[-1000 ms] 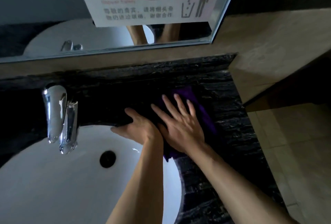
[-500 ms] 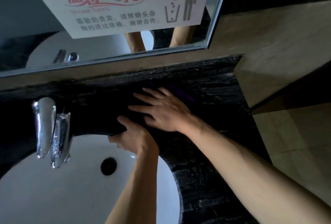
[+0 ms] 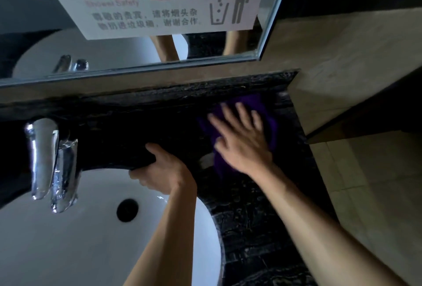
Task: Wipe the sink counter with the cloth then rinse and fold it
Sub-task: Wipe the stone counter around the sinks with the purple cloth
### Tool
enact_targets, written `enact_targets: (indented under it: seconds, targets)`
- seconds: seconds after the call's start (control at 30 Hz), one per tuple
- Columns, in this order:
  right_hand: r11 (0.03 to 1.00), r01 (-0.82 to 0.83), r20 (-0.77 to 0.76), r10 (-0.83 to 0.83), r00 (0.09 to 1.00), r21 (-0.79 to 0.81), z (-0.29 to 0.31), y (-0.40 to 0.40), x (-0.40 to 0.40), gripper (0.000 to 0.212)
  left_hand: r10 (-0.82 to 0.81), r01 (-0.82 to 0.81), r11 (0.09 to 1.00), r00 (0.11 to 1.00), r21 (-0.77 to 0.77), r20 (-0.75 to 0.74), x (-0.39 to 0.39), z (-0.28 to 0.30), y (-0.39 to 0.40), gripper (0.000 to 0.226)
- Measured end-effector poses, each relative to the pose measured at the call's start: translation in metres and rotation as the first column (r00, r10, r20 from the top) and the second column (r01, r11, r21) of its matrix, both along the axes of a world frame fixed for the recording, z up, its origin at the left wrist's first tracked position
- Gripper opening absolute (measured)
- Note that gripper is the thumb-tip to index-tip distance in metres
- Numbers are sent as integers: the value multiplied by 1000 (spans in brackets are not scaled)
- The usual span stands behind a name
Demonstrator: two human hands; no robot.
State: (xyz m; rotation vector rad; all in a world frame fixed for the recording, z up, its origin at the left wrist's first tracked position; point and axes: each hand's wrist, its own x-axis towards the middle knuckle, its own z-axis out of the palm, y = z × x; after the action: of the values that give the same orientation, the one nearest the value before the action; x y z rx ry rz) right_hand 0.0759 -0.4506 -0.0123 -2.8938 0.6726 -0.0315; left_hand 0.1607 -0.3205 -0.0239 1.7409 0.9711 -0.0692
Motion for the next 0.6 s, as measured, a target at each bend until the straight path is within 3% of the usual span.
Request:
enact_targets:
  seconds: [0.13, 0.23, 0.33, 0.47, 0.6]
  targets:
    - [904, -424, -22, 425, 905, 50, 2, 40, 64, 56, 4, -4, 1000, 999, -5, 41, -2, -1, -1, 75]
    - [850, -525, -37, 527, 849, 50, -1, 23, 75, 53, 7, -6, 1000, 999, -13, 39, -2, 1, -2, 68]
    - [899, -436, -19, 437, 899, 34, 2, -14, 42, 57, -18, 17, 1000, 1000, 15, 9, -3, 3, -2, 66]
    - [987, -156, -40, 155, 987, -24, 4, -85, -34, 56, -12, 12, 1000, 1000, 13, -22, -2, 2, 1, 65]
    - [995, 93, -71, -96, 993, -44, 4, -84, -50, 61, 1, -1, 1000, 1000, -22, -7, -2, 4, -1, 68]
